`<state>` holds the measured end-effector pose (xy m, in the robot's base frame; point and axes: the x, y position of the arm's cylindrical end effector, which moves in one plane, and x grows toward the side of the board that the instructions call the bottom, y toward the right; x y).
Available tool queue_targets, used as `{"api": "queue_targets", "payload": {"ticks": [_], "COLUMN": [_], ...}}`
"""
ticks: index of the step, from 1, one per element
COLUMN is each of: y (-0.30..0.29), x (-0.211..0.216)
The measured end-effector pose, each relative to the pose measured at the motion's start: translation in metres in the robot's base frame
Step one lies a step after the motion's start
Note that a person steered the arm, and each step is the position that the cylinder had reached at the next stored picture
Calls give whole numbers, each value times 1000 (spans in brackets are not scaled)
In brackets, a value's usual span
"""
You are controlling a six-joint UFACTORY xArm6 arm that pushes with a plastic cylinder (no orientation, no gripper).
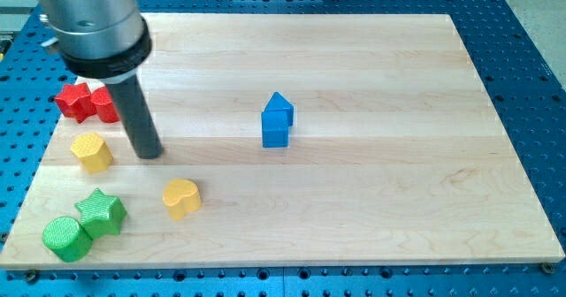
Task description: Move the hexagon vertically to the triangle
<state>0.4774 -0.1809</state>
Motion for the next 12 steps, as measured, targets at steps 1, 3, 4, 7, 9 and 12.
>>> {"api": "queue_targets", "payload": {"ticks": [1, 3, 4, 7, 9, 12], "y": [-23, -70, -88, -99, -77, 28], "x": [-9, -13, -13, 27, 33, 33]}}
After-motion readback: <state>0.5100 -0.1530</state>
